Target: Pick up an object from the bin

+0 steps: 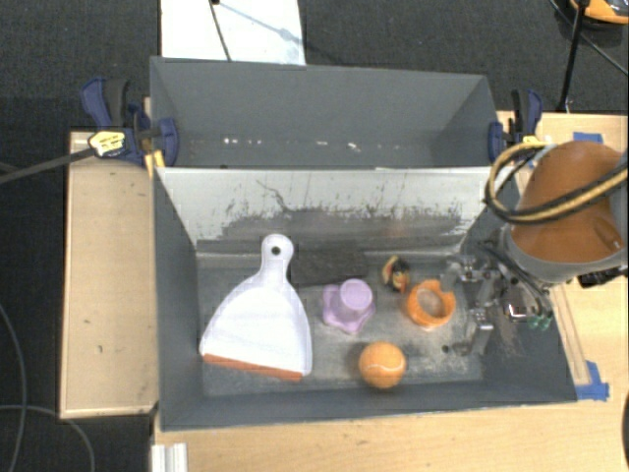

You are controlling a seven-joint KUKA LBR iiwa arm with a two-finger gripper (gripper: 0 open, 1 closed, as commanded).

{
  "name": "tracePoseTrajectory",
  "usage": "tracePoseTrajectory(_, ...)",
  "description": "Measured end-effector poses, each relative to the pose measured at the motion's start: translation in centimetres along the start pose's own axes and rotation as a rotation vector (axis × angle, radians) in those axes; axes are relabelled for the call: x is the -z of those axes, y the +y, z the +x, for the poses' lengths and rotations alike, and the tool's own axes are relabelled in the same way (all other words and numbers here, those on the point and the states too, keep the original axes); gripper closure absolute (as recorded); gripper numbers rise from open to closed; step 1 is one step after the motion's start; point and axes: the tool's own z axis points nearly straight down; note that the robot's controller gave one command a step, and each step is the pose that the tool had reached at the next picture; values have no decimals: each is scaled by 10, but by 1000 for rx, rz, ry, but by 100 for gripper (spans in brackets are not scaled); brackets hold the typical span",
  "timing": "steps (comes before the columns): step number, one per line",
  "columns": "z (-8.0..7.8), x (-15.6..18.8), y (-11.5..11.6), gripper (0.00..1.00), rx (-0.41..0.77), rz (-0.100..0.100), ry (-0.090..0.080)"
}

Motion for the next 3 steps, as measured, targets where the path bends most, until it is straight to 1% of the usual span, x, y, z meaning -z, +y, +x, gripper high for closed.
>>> tracePoseTrajectory(1,-2,4,0,0,3,1,-8)
tracePoseTrajectory(2,-5,-30,-4,0,-70,1,-14)
tracePoseTrajectory(3,0,-66,0,0,-98,1,-8)
